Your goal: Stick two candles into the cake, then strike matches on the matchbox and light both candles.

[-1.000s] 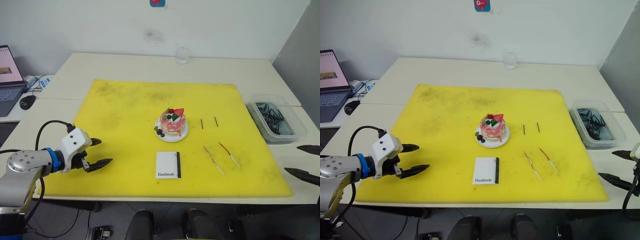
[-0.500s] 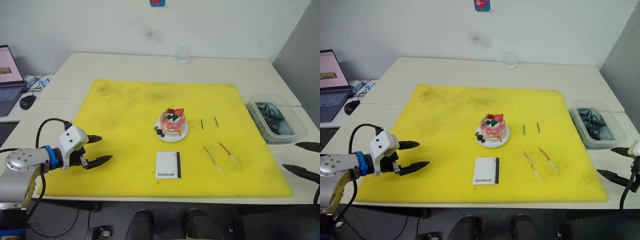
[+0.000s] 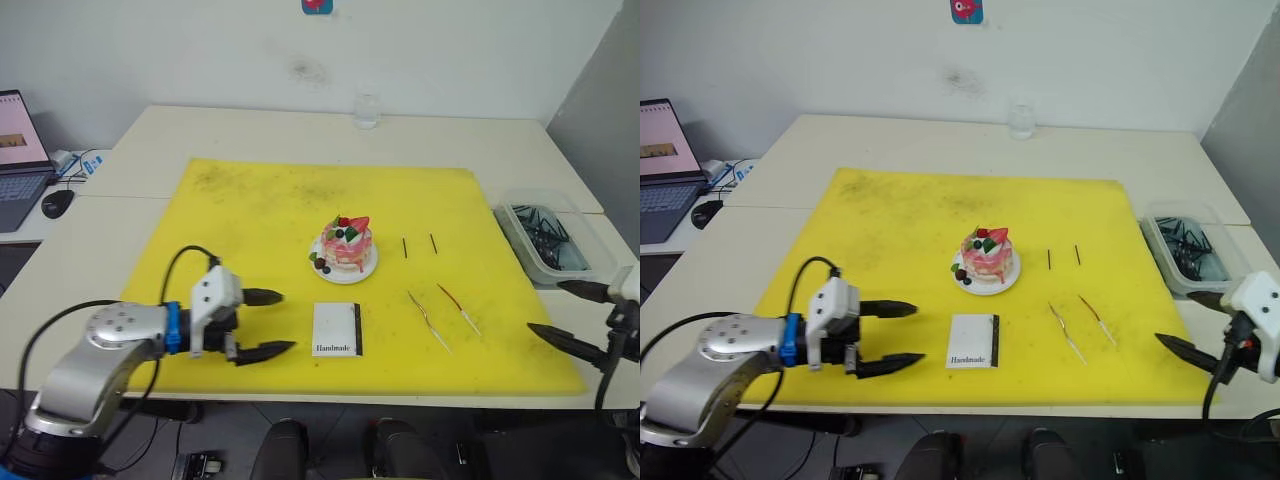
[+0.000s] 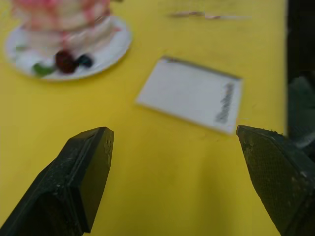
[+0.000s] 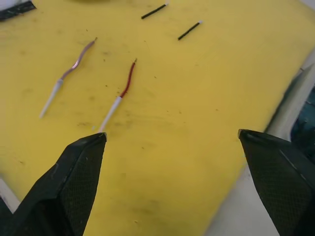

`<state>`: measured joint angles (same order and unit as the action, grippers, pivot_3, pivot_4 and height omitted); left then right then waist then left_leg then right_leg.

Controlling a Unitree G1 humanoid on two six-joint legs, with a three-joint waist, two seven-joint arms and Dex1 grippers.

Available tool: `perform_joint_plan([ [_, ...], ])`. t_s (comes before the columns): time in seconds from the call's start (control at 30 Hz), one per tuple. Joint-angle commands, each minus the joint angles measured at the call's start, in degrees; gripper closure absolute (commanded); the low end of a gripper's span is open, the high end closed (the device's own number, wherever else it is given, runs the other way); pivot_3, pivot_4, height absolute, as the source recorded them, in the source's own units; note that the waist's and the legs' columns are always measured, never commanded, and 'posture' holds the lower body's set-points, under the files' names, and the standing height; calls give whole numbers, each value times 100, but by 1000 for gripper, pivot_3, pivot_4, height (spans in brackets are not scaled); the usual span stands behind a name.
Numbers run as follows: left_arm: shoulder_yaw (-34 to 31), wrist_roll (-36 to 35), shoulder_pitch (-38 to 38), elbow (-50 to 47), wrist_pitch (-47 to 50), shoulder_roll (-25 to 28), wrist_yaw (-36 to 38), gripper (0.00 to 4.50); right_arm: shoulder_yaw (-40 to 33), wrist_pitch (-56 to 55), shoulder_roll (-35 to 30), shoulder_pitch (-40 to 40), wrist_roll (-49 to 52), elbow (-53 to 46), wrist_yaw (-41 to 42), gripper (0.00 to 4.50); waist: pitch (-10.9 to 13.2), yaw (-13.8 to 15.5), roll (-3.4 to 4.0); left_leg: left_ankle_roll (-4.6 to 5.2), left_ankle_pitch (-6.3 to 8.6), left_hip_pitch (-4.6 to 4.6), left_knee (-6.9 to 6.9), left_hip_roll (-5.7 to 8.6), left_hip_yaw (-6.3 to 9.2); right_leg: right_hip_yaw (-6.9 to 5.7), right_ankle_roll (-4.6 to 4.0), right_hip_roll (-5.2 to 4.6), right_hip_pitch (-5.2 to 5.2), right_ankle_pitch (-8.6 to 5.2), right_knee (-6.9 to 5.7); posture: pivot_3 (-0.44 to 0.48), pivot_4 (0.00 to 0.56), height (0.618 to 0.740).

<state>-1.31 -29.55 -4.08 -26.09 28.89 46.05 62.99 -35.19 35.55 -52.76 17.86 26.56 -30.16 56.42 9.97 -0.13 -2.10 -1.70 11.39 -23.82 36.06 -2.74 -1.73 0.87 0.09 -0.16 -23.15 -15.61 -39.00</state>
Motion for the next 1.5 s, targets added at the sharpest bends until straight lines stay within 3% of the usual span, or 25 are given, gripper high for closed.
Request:
perform_joint_plan([
  [0.03,293,-369,-275,-640,380,-37,-64,42,207,699,73,-90,48,-632,-696,0,0,-3,0,0,0,0,1,0,0,0,1,2,0,1,-1,0,150,740],
  [0.17,776,-369,-756,-794,485,-300,-163,42,667,1167,378,-289,176,-1134,-1281,0,-1,-2,1,0,-1,2,5,4,2,2,4,11,1,3,-2,0,150,740],
  [0.33,1127,-395,-1136,-808,535,-633,-313,42,1279,880,550,-464,-327,-1011,-1789,0,-1,-4,1,1,-1,-2,6,10,1,6,6,26,1,4,1,0,150,740],
  [0.87,1220,-457,-1307,-881,673,-771,-537,42,2140,478,879,-567,-794,-314,-2068,0,-2,-7,1,1,-1,-1,6,8,3,8,6,45,0,4,-1,0,150,740],
  [0.97,1222,-465,-1341,-868,710,-794,-577,0,2217,491,903,-553,-817,-260,-2076,649,-2,-7,2,1,-1,-1,6,8,4,6,6,45,0,4,-1,0,150,740],
  [1.3,1187,-508,-1273,-871,790,-739,-606,0,2337,566,950,-499,-714,-292,-2061,4297,-2,-6,1,1,-1,-1,10,7,5,11,7,44,2,5,-1,0,150,740],
  [1.5,1016,-603,-1064,-897,902,-665,-707,0,2138,628,1017,-460,-485,-365,-1978,4447,-3,-6,1,1,-1,-1,9,7,7,9,6,46,2,4,-1,0,150,740],
])
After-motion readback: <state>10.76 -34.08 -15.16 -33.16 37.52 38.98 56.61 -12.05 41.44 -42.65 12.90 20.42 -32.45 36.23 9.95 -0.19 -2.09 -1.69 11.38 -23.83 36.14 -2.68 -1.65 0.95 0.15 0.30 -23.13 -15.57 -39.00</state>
